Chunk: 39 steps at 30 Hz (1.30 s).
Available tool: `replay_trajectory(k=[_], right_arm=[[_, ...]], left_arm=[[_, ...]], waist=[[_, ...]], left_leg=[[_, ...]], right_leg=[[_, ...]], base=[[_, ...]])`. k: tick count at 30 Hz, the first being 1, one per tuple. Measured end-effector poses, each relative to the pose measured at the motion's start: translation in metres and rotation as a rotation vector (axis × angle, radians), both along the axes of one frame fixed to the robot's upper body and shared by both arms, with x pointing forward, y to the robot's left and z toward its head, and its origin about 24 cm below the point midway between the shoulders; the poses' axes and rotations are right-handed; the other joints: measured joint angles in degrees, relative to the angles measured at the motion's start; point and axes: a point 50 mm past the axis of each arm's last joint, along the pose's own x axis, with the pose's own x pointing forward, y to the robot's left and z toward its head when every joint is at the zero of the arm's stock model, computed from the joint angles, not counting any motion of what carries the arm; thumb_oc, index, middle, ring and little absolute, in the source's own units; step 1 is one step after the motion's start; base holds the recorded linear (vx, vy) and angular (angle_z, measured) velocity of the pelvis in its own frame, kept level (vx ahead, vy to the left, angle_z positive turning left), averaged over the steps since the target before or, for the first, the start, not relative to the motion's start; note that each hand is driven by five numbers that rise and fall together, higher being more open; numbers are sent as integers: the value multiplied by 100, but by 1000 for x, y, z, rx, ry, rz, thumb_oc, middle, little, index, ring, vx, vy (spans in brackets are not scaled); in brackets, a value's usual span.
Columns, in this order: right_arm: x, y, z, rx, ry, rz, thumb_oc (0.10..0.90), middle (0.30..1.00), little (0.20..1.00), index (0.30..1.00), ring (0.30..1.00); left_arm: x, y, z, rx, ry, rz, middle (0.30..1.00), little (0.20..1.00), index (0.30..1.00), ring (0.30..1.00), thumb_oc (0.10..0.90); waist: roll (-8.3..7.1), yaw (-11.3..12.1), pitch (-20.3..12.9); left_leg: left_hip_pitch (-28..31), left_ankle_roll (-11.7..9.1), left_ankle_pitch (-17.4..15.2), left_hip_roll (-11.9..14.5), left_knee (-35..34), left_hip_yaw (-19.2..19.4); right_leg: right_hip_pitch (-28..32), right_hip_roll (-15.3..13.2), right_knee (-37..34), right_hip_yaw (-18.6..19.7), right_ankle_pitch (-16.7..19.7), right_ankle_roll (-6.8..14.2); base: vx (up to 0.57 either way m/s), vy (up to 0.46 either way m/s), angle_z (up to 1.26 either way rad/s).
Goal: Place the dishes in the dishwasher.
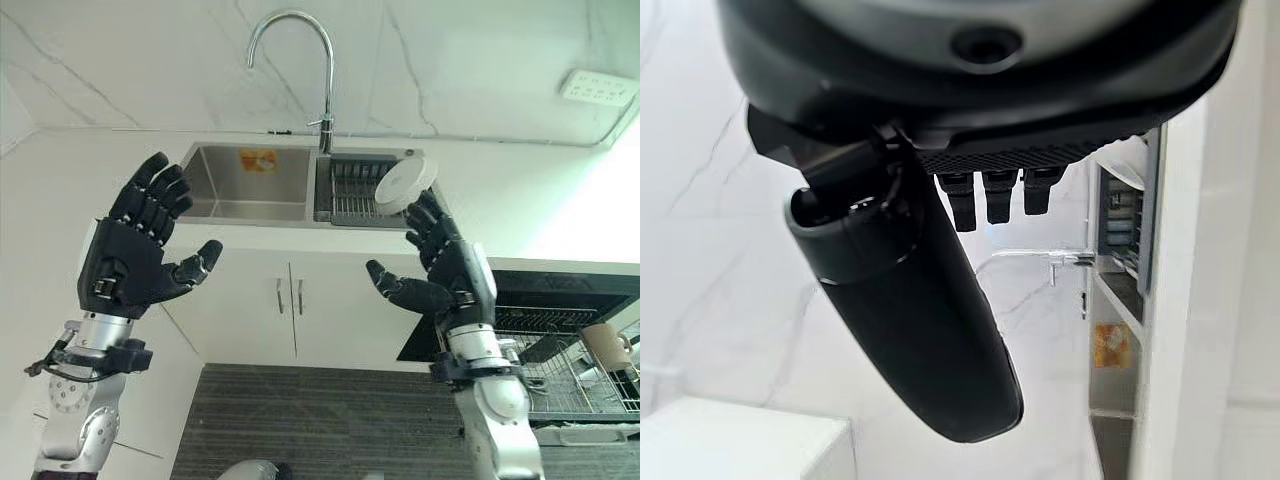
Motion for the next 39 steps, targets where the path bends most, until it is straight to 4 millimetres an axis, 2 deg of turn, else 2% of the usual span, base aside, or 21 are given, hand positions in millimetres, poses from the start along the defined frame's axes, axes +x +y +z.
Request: replay_trajectory(k=[2,3,4,6,8,13,14,15,18,20,21,23,24,26,29,30,31,32,33,36,39], right_arm=[[-2,0,-1,-26,1,30,800,900,900,900,900],[-2,-1,3,-26,-29,24,800,900,900,900,900],[0,-4,8,-34,-61,18,800,900,900,900,900],[3,-1,5,-17,-59,21,800,900,900,900,900],[3,1,6,2,-68,18,800,900,900,900,900],[6,3,9,-19,-60,69,800,900,900,900,900],[7,1,12,-39,-63,72,800,900,900,900,900],[9,1,13,-46,-64,77,800,900,900,900,900],[18,-1,21,-34,-95,80,800,900,900,900,900],[19,-4,21,-5,-115,24,800,900,900,900,900],[18,-5,21,39,-131,-1,800,900,900,900,900],[16,-6,19,95,-157,-40,800,900,900,900,900],[13,-9,18,117,-162,-51,800,900,900,900,900],[7,-19,15,115,-154,-91,800,900,900,900,900],[7,-21,15,109,-154,-99,800,900,900,900,900],[8,-22,16,108,-160,-104,800,900,900,900,900],[10,-27,20,80,-170,-116,800,900,900,900,900],[12,-27,24,61,-176,-107,800,900,900,900,900],[12,-26,24,55,-171,-97,800,900,900,900,900],[7,-32,23,53,-166,-112,800,900,900,900,900],[1,-37,15,87,-128,-134,800,900,900,900,900]], left_arm=[[-4,7,-3,-3,18,16,900,900,900,900,800],[-3,11,-2,-6,14,30,900,900,900,900,800],[-2,13,-2,-6,11,39,900,900,900,900,800],[-2,20,-15,-34,64,83,900,900,900,900,800],[-1,20,-19,-28,86,80,900,900,900,900,800],[-5,19,-12,-30,64,76,900,900,900,900,800],[-6,16,-8,-41,43,64,900,900,900,900,800],[-7,14,-3,-63,24,45,900,900,900,900,800],[-7,7,7,-56,-21,6,900,900,900,900,800],[-8,4,2,-60,4,-6,900,900,900,900,800],[-8,4,1,-62,5,-8,900,900,900,900,800],[-10,4,-4,-68,23,-18,900,900,900,900,800],[-13,4,-8,-86,34,-36,900,900,900,900,800],[-14,2,-10,-130,33,-73,900,900,900,900,800],[-14,2,-10,-166,31,-82,900,900,900,900,800],[-11,-1,-9,-173,29,-93,900,900,900,900,800],[-6,-9,-8,-186,26,-123,900,900,900,900,800],[-5,-10,-4,-172,13,-133,900,900,900,900,800],[-4,-15,-9,-195,29,-136,900,900,900,900,800],[-1,-17,-5,-155,15,-140,900,900,900,900,800],[0,-13,-2,-152,-2,-124,900,900,900,900,800]], waist=[[-197,-17,-62],[-314,-87,-50],[-276,-197,7],[-392,-185,75],[-425,-251,123],[-411,-88,175],[-324,-55,167],[-348,-13,155],[-330,22,153],[-330,144,154],[-346,158,162],[-362,184,168],[-376,143,183],[-347,68,174],[-320,-19,153],[-217,-35,189],[82,-68,297],[38,-26,303],[122,-51,255],[303,-207,157],[184,-183,150]], left_leg=[[191,-353,69,-65,-494,158],[63,-287,-1,-139,-215,227],[-97,68,-210,-159,173,221],[-14,-10,-469,-288,422,279],[19,-52,-516,-276,429,163],[710,-442,-637,82,124,-112],[853,-581,-643,316,-65,-136],[1069,-736,-544,422,-335,-223],[1287,-919,-347,814,-551,-385],[1380,-1008,171,888,-305,-499],[1211,-1149,414,880,129,-559],[625,-1133,686,739,1310,-556],[347,-1042,598,613,1673,-532],[83,-922,510,559,1445,-119],[474,-858,444,565,-759,73],[433,-824,438,604,-1069,-59],[387,-791,491,841,-983,-331],[384,-827,481,869,-927,-412],[385,-860,473,889,-866,-562],[520,-937,435,782,-1022,-369],[562,-858,423,529,-984,-322]], right_leg=[[241,305,-2418,-293,-28,-18],[291,203,-3024,-180,58,163],[236,138,-3004,-21,132,327],[-108,-61,-2658,528,276,313],[-300,-75,-2741,619,504,388],[357,215,-3086,162,782,156],[421,373,-2968,-16,772,-80],[434,453,-2860,-161,558,-66],[400,909,-2478,-301,82,-573],[608,1044,-2414,-317,-193,-786],[699,1059,-2410,-284,-268,-897],[842,1031,-2431,-272,-334,-1095],[905,1018,-2487,-303,-339,-1096],[1034,1051,-2687,-438,-337,-1093],[1188,1280,-2909,-471,-279,-1113],[1211,1370,-2920,-485,-464,-451],[1003,1310,-2319,-592,-725,-201],[951,1095,-2225,-379,-674,-846],[851,1056,-2125,-390,-745,-838],[768,913,-2046,-258,-673,-710],[817,678,-2062,-160,-630,-495]], base=[[335,-410,-8],[296,-342,23],[328,-341,3],[308,-317,3],[292,-343,35],[286,-348,13],[270,-318,2],[283,-331,-1],[259,-303,-14],[242,-337,-30],[172,-237,-13],[111,-81,-4],[132,-16,5],[170,79,22],[140,240,7],[110,288,-4],[78,240,-13],[76,252,-20],[80,261,-31],[81,252,-14],[62,187,3]])
